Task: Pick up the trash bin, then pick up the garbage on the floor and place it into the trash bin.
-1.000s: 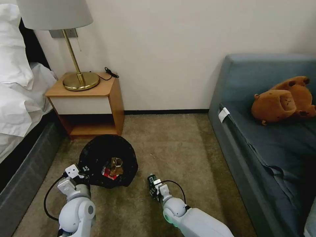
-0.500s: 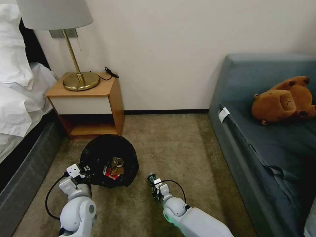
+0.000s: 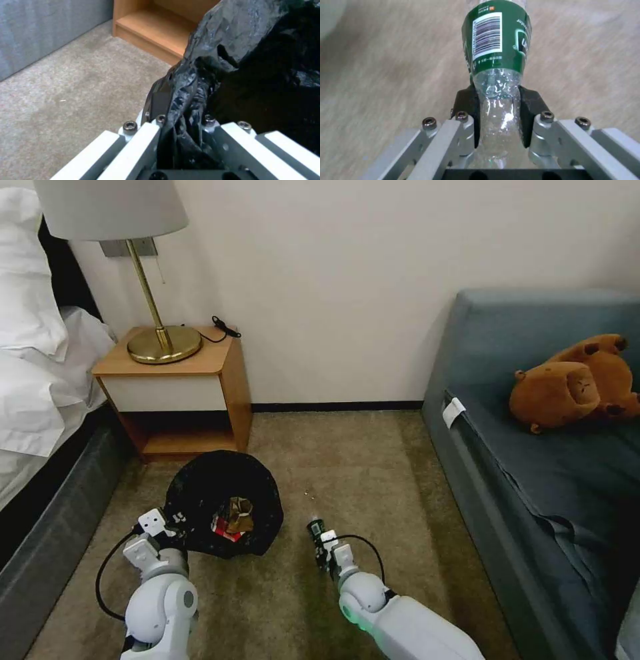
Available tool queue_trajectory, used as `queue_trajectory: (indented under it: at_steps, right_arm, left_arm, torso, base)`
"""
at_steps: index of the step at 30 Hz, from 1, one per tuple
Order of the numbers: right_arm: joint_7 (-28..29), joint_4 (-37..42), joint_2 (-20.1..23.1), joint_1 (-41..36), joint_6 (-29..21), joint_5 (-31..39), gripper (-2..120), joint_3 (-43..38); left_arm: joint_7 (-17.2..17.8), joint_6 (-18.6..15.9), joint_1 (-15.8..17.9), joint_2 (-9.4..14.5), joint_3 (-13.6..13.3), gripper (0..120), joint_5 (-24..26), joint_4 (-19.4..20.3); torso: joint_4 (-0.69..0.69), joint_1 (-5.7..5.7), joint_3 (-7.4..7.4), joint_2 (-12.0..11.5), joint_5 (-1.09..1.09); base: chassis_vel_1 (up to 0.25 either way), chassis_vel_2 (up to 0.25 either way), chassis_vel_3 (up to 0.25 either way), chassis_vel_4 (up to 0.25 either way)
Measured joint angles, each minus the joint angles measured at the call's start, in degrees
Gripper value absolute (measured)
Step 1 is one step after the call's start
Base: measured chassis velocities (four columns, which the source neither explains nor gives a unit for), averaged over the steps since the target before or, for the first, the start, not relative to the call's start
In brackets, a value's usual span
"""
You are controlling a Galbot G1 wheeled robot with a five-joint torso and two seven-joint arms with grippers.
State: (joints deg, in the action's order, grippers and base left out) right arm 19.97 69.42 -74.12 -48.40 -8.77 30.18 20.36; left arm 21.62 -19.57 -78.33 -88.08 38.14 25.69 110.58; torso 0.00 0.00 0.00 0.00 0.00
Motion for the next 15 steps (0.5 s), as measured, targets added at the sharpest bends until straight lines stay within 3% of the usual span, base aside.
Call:
queue_trajectory:
  at_steps: [9, 15]
  right_arm:
    - [1.7, 5.9, 1.4, 3.3, 2.2, -0.7, 19, -3.3]
    - [5.5, 14.5, 3.1, 6.2, 2.3, 1.4, 19, -3.0]
  left_arm:
    - [0.2, -0.7, 1.5, -0.3, -2.1, 1, -0.7, -0.2]
    - [0.3, -0.7, 2.1, -0.5, -2.5, 1, -0.8, -0.9]
  torso:
    - [0.00, 0.00, 0.00, 0.0, 0.00]
    - [0.00, 0.00, 0.00, 0.0, -0.01]
  base:
    - [0.000, 0.000, 0.000, 0.000]
    - [0.000, 0.000, 0.000, 0.000]
